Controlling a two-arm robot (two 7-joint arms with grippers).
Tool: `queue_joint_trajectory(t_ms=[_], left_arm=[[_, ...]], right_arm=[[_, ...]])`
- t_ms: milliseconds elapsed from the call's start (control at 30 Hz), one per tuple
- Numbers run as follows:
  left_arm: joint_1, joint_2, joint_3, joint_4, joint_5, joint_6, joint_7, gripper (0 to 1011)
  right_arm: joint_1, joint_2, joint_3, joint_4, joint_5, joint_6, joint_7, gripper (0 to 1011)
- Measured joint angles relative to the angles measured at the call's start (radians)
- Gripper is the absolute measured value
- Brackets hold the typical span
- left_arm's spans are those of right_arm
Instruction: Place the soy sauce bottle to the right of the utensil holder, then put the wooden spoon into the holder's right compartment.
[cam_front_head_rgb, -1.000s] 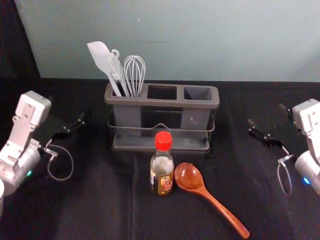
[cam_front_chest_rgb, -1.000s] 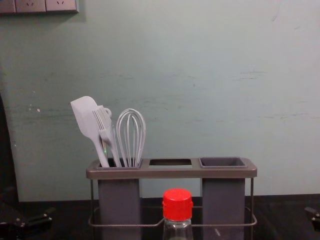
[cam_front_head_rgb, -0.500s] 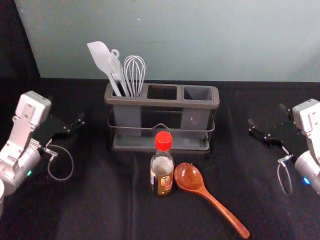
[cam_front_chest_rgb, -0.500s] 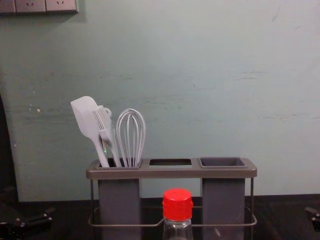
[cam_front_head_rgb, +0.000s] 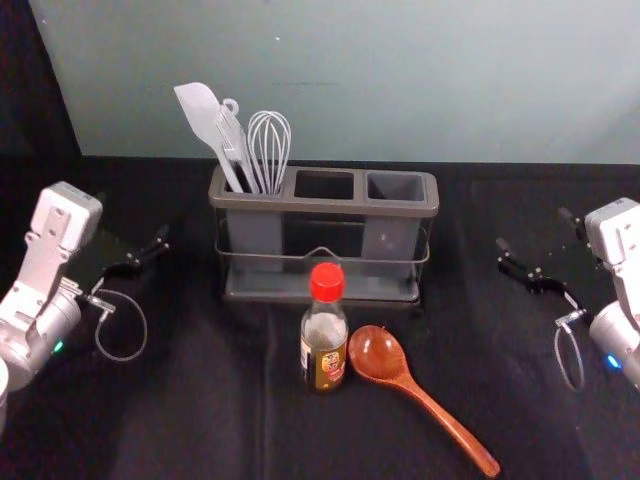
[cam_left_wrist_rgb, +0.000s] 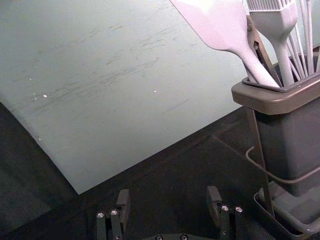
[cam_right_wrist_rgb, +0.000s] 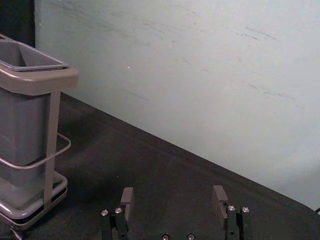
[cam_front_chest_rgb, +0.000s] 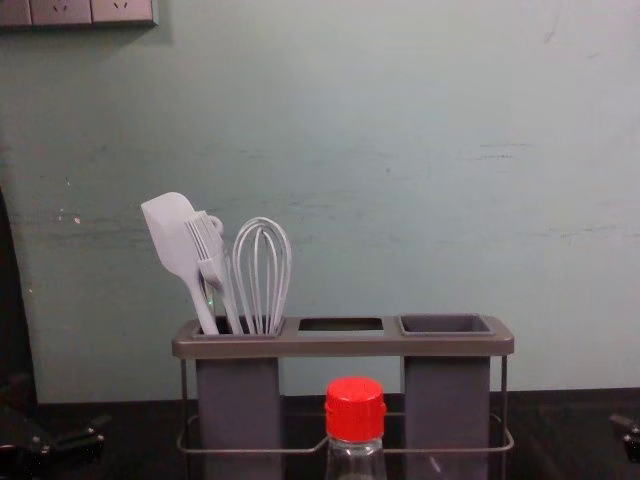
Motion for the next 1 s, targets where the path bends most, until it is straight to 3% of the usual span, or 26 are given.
queue_joint_trajectory(t_ms=[833, 1000], left_arm=[[0.000, 0.000, 0.000, 0.000, 0.000, 0.000, 0.000, 1005], [0.000, 0.000, 0.000, 0.000, 0.000, 0.000, 0.000, 1005]], right_arm=[[0.000, 0.000, 0.000, 0.000, 0.000, 0.000, 0.000, 1002], [-0.025, 0.007, 0.024, -0.038, -0.003, -0.010, 0.002, 1003]])
